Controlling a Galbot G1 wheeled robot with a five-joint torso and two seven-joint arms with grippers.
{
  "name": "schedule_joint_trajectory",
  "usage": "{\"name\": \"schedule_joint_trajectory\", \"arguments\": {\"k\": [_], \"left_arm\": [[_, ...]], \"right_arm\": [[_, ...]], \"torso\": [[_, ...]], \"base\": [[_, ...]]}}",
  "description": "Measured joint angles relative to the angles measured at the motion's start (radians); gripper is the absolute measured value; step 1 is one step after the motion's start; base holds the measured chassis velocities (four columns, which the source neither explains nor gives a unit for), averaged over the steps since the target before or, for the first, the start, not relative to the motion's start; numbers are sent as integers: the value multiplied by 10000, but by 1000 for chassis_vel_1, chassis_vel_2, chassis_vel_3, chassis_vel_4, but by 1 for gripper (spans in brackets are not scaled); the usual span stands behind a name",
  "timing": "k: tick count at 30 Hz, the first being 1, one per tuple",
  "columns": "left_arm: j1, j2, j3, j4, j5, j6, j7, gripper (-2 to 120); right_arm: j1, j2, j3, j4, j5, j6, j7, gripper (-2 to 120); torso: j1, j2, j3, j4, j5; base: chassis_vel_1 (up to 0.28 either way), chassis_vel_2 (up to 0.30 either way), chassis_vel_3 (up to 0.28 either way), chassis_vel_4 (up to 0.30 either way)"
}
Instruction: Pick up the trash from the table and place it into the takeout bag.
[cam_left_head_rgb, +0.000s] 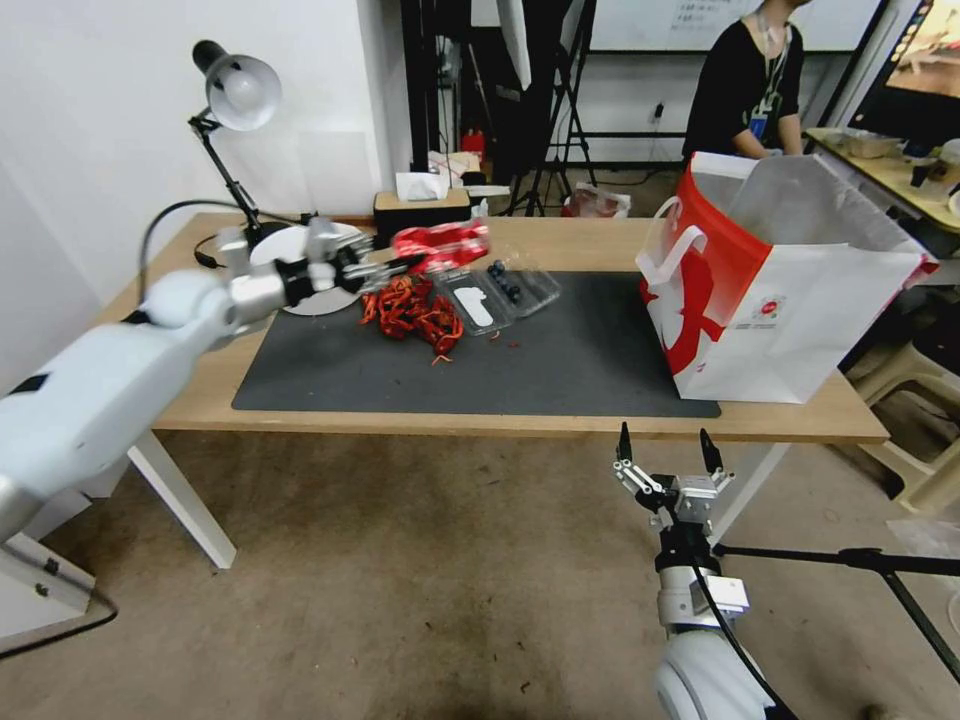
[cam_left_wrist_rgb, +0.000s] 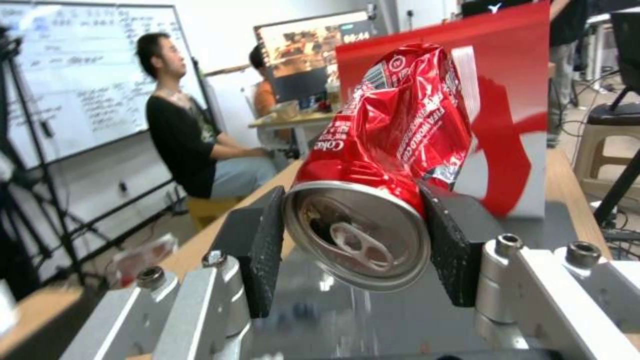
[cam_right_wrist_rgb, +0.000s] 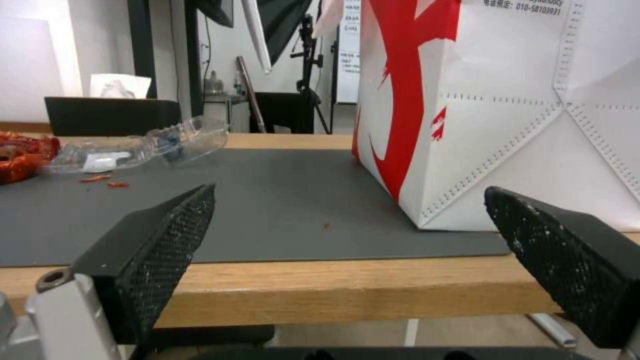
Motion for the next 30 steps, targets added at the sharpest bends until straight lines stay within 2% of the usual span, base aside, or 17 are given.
{"name": "schedule_joint_trajectory", "arguments": {"k": [3, 5, 7, 9, 10, 12, 14, 17, 21, 24, 25, 28, 30], "left_arm": [[-451, -396, 363, 288, -24, -1, -61, 46], [-1160, -1098, 841, 817, -42, -4, -124, 46], [-1307, -1255, 928, 946, -46, -7, -129, 46], [-1927, -1996, 1224, 1525, -52, -36, -131, 46], [-1927, -1996, 1224, 1525, -52, -36, -131, 46], [-2387, -2575, 1465, 1957, -99, -55, -182, 46], [-2534, -2752, 1547, 2072, -123, -57, -210, 46], [-3169, -3598, 1953, 2613, -219, -59, -285, 46], [-3490, -4073, 2161, 2903, -239, -51, -295, 46], [-3914, -4763, 2460, 3397, -272, -43, -326, 46], [-3914, -4763, 2460, 3397, -272, -43, -326, 46], [-4265, -5633, 2762, 4033, -209, -76, -292, 46], [-4305, -5801, 2771, 4153, -190, -84, -279, 46]], "right_arm": [[-8, 29, 16, -5, 0, 0, 4, 100], [-21, 69, 31, -15, -3, 3, 10, 100], [-24, 78, 38, -16, -3, 3, 13, 100], [-30, 111, 57, -16, -12, 4, 27, 100], [-30, 111, 57, -16, -12, 4, 27, 100], [-33, 111, 57, -16, -17, 2, 32, 100], [-29, 109, 58, -16, -18, -1, 33, 100], [35, 121, 61, -16, -18, -32, 36, 100], [62, 146, 55, -16, -18, -41, 36, 100], [71, 181, 45, -69, -18, -39, 37, 100], [71, 181, 45, -69, -18, -39, 37, 100], [72, 230, 51, -100, -9, -18, 36, 100], [75, 244, 52, -110, -8, -12, 37, 100]], "torso": [[-1, -1, 0, 0, -4], [-3, 0, 0, 1, -1], [-2, 0, 0, 1, -2], [-2, 0, 0, 0, -1], [-2, 0, 0, 0, -1], [-1, 0, 0, -3, -2], [-2, 0, 0, -1, -3], [-2, 0, 0, 0, -1], [-2, 0, 0, 2, -5], [-1, 0, -1, 2, -3], [-1, 0, -1, 2, -3], [-1, 0, -1, 3, -3], [-2, -1, -1, 3, -2]], "base": [[0, 0, 0, 0], [0, 0, 0, 0], [0, 0, 0, 0], [0, 0, 0, 0], [0, 0, 0, 0], [0, 0, 0, 0], [0, 0, 0, 0], [0, 0, 0, 0], [0, 0, 0, 0], [0, 0, 0, 0], [0, 0, 0, 0], [0, 0, 0, 0], [0, 0, 0, 0]]}}
